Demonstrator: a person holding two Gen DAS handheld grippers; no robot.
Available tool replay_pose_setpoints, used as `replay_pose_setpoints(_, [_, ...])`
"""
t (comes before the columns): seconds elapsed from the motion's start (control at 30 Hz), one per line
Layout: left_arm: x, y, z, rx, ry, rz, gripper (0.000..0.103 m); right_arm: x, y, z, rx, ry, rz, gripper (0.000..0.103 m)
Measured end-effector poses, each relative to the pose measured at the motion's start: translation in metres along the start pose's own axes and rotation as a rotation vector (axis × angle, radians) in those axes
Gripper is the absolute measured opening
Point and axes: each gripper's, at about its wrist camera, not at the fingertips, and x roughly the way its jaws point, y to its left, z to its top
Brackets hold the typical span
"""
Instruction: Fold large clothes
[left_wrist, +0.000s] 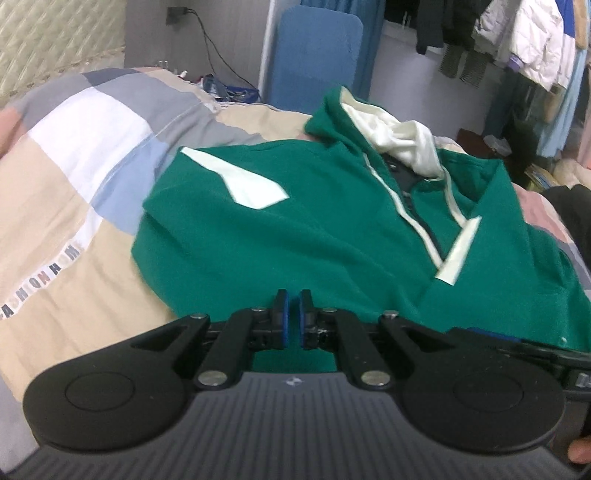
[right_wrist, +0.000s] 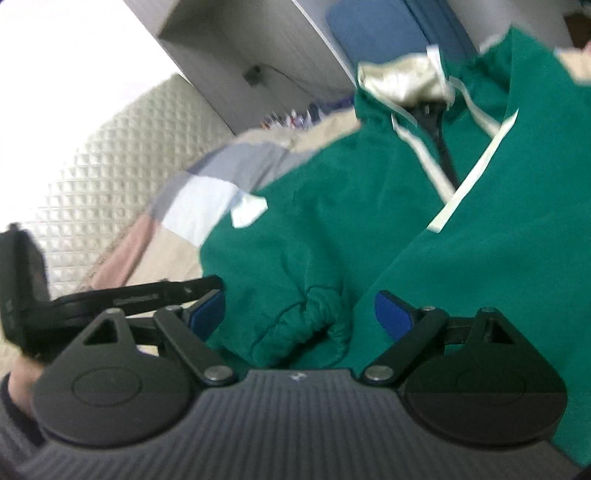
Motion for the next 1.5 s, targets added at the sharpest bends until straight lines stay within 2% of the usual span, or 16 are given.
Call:
replay_pose_setpoints(0.13, [0.012, 0.02, 0.002, -0.057, 0.0, -0.03, 0.011, 0.034, 0.005, -0.004, -0.062, 0.027, -0.04, 0.09])
replay_pose_setpoints(0.2, [0.015, 0.027, 0.003, -0.08, -0.007, -0.04, 0.015, 0.048, 0.012, -0.011, -0.138, 0.067, -0.049, 0.076])
replay_pose_setpoints(0.27, [0.015, 0.033, 0.005, -0.097, -0.023, -0.044, 0.02, 0.055, 0.017, -0.018, -0.19, 0.077, -0.04, 0.072])
replay_pose_setpoints(0.37, [0.013, 0.042, 0.006, -0.139, -0.057, -0.051, 0.027, 0.052, 0.024, -0.018, -0.234, 0.049, -0.056, 0.043])
replay_pose_setpoints(0.4, [0.012, 0.044, 0.006, -0.152, -0.063, -0.055, 0.028, 0.048, 0.025, -0.015, -0.234, 0.035, -0.069, 0.038])
replay_pose_setpoints(0.47, [0.009, 0.048, 0.007, -0.179, -0.077, -0.065, 0.03, 0.039, 0.025, -0.004, -0.212, -0.006, -0.055, 0.036])
replay_pose_setpoints(0.57, [0.0, 0.051, 0.009, -0.211, -0.104, -0.099, 0.032, 0.008, 0.03, 0.014, -0.207, -0.107, -0.037, 0.035])
replay_pose_setpoints(0.7, [-0.013, 0.047, 0.008, -0.214, -0.14, -0.141, 0.033, -0.033, 0.033, 0.034, -0.189, -0.208, -0.057, 0.035])
replay_pose_setpoints(0.87, [-0.018, 0.034, 0.003, -0.193, -0.144, -0.186, 0.037, -0.079, 0.015, 0.041, -0.138, -0.284, -0.146, 0.035])
replay_pose_setpoints(0.97, [-0.02, 0.025, -0.001, -0.179, -0.133, -0.195, 0.037, -0.094, -0.005, 0.039, -0.074, -0.271, -0.256, 0.035])
replay_pose_setpoints(1.03, [-0.021, 0.02, -0.004, -0.164, -0.122, -0.189, 0.037, -0.099, -0.022, 0.036, -0.011, -0.229, -0.329, 0.034])
replay_pose_setpoints(1.2, [-0.016, 0.011, -0.013, -0.143, -0.088, -0.18, 0.037, -0.096, -0.05, 0.028, 0.015, -0.154, -0.513, 0.034])
replay_pose_setpoints(1.37, [-0.008, 0.007, -0.019, -0.127, -0.059, -0.157, 0.037, -0.097, -0.062, 0.015, 0.048, -0.101, -0.566, 0.035])
replay_pose_setpoints(1.5, [-0.002, 0.004, -0.018, -0.115, -0.048, -0.156, 0.037, -0.1, -0.053, 0.02, 0.058, -0.115, -0.538, 0.046])
